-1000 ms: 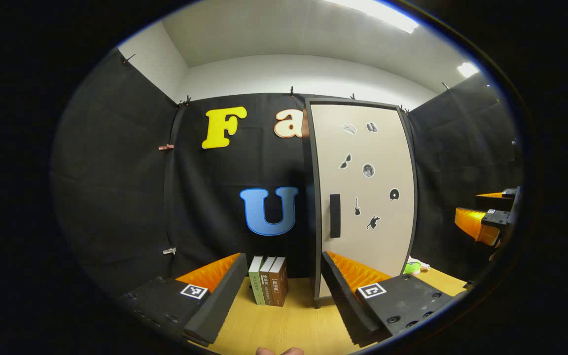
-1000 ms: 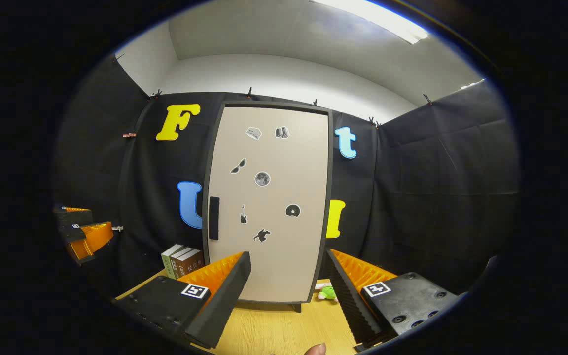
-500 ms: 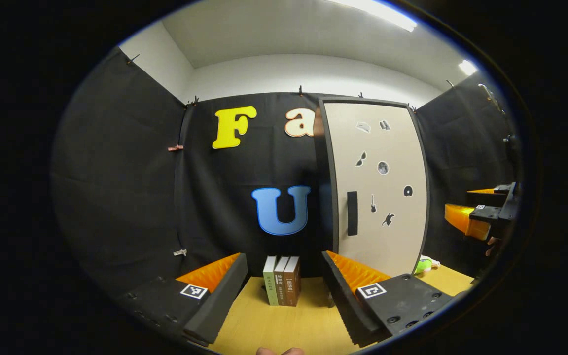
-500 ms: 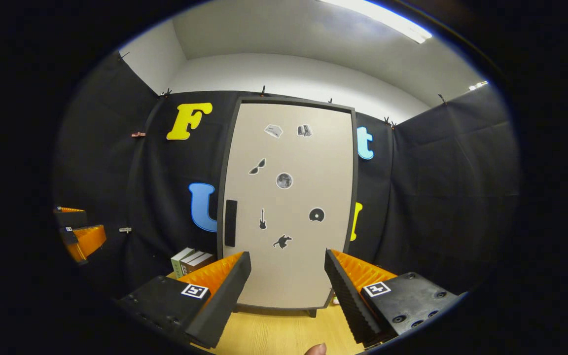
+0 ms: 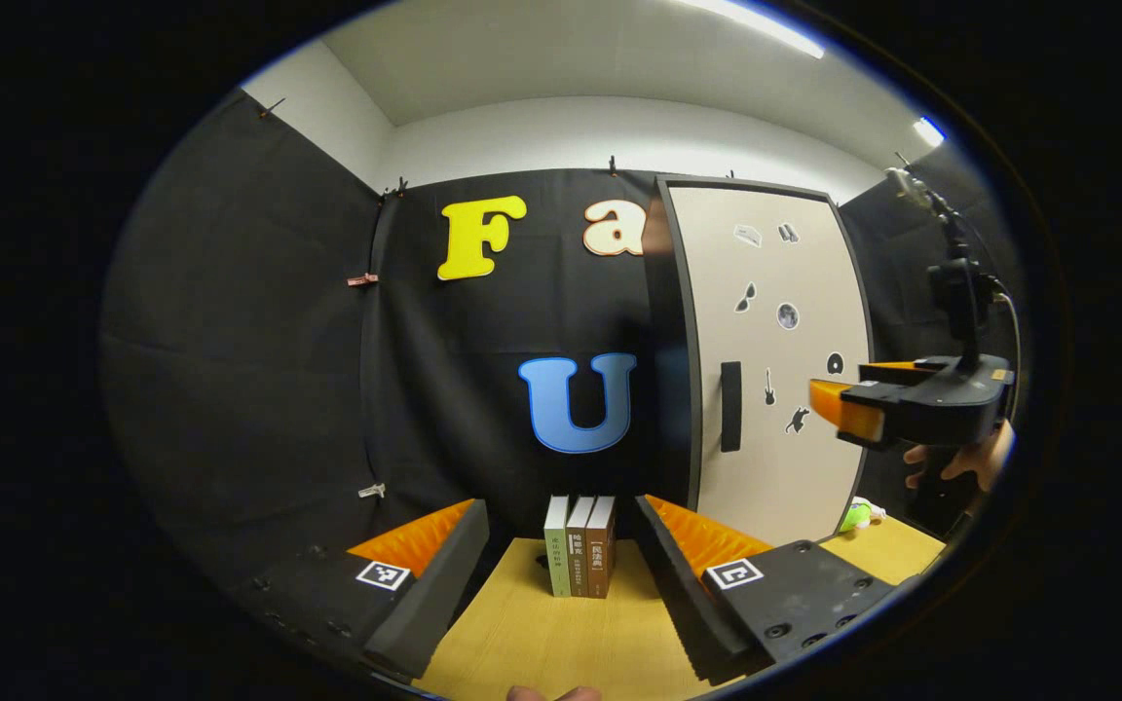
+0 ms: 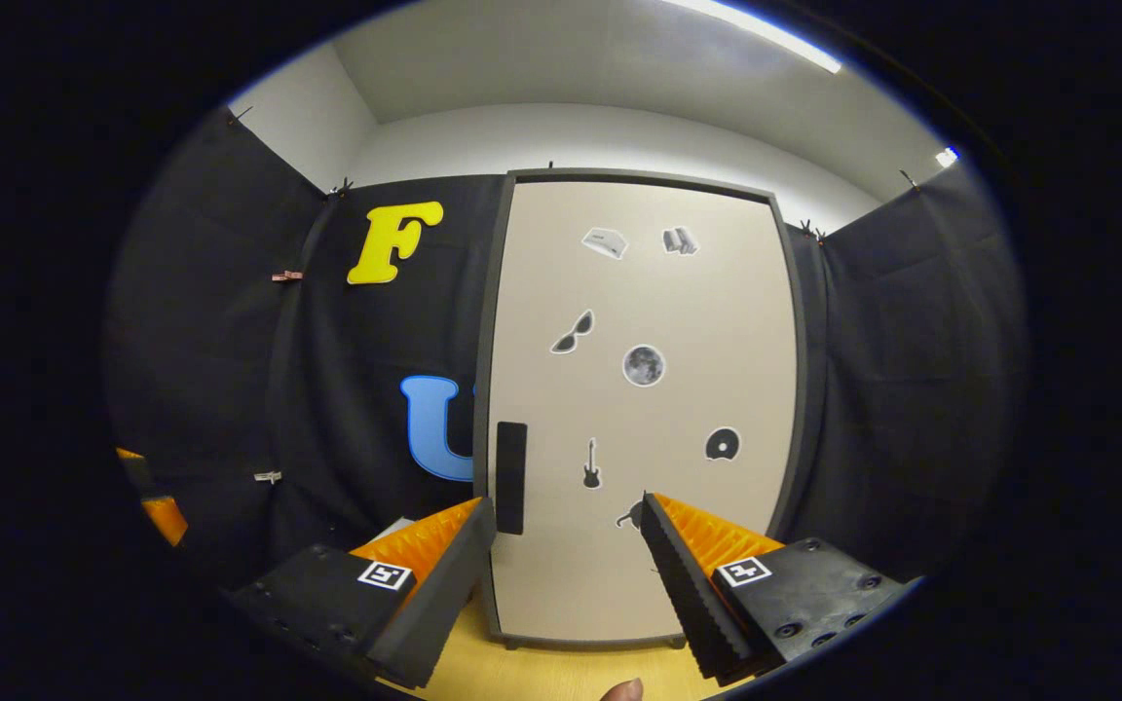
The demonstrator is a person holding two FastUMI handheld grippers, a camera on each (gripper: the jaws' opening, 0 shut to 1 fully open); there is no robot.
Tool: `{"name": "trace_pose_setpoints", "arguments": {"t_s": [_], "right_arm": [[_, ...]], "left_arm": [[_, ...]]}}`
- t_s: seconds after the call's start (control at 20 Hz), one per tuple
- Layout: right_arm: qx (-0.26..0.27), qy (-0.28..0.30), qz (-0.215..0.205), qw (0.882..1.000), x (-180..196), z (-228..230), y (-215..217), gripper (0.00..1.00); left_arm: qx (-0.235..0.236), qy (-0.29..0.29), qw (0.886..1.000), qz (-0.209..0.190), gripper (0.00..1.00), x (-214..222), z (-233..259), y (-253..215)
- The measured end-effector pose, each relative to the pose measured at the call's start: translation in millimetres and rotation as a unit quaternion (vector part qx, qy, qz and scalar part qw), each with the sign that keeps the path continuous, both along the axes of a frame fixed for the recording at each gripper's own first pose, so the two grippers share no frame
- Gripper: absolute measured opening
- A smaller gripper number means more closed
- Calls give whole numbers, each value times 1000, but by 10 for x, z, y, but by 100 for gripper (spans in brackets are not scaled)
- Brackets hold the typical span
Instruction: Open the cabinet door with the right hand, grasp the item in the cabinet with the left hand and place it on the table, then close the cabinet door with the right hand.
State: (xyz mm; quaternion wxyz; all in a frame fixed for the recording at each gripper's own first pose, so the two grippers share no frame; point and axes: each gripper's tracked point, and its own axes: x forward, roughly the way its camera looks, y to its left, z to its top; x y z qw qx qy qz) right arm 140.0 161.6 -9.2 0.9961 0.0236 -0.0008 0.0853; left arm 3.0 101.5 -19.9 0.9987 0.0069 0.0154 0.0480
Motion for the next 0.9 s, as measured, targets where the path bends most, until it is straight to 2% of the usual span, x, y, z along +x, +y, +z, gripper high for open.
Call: {"name": "trace_pose_setpoints", "arguments": {"t_s": [0.25, 0.5, 0.55, 0.65, 0.7, 0.75, 0.8, 0.85, 0.9], "right_arm": [[8, 35, 3, 999, 598, -267, 266, 97], [-3, 34, 13, 999, 1039, -409, 511, 94], [0, 33, 15, 999, 1136, -453, 549, 90], [7, 37, 7, 999, 1228, -514, 557, 68], [18, 47, 12, 999, 1287, -553, 622, 66], [31, 54, 11, 998, 1332, -588, 646, 58], [42, 62, 14, 997, 1375, -627, 678, 56], [48, 69, 13, 996, 1397, -633, 690, 48], [52, 77, 13, 996, 1341, -652, 670, 47]], "left_arm": [[0, 8, 1000, 8, 94, -3, -69, 129], [-5, 18, 1000, 20, 95, -14, -155, 284], [-6, 22, 1000, 22, 94, -16, -170, 313], [-6, 26, 999, 27, 95, -18, -203, 368], [-7, 28, 999, 29, 95, -22, -216, 404], [-7, 29, 999, 32, 95, -22, -234, 428], [-8, 29, 999, 35, 94, -32, -248, 452], [-8, 30, 999, 38, 95, -39, -250, 471], [-8, 31, 999, 39, 95, -49, -248, 486]]}}
